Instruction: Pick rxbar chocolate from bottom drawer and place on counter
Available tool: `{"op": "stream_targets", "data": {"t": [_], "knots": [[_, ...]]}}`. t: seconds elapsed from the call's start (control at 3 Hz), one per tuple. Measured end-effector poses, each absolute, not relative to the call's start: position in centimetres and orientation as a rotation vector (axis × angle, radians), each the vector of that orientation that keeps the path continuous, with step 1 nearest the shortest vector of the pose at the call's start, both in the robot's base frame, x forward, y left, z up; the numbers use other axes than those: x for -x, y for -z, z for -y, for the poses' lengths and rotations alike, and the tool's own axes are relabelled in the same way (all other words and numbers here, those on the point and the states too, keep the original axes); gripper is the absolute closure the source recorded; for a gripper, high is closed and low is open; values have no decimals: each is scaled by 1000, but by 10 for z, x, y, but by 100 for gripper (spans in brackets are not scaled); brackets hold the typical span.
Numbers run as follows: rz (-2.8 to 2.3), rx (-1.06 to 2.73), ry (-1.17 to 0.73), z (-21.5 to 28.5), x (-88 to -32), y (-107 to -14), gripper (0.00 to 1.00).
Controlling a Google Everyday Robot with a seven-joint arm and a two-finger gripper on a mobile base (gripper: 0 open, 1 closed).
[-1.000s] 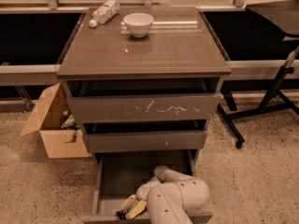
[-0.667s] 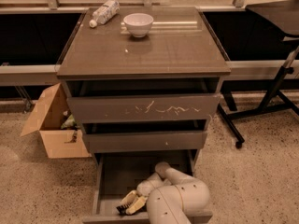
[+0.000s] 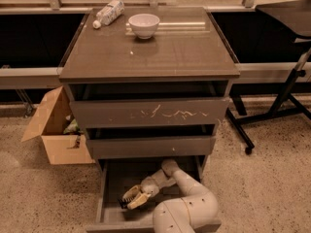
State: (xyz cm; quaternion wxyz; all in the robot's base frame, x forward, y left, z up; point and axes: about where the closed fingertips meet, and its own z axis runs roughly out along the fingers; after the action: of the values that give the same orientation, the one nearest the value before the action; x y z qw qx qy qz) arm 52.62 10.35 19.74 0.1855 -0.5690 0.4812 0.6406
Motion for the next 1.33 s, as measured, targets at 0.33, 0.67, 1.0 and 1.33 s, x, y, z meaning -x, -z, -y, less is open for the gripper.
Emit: {"op": "stream_targets", "data": {"t": [0.33, 0.67, 1.0, 1.33], "knots": [[-1356, 1603, -1805, -103, -526, -197, 100], [-1291, 1624, -1792, -100, -526, -208, 100], [-1236, 1642, -1781, -96, -523, -219, 100], [-1177, 1664, -1772, -93, -514, -238, 100]]}}
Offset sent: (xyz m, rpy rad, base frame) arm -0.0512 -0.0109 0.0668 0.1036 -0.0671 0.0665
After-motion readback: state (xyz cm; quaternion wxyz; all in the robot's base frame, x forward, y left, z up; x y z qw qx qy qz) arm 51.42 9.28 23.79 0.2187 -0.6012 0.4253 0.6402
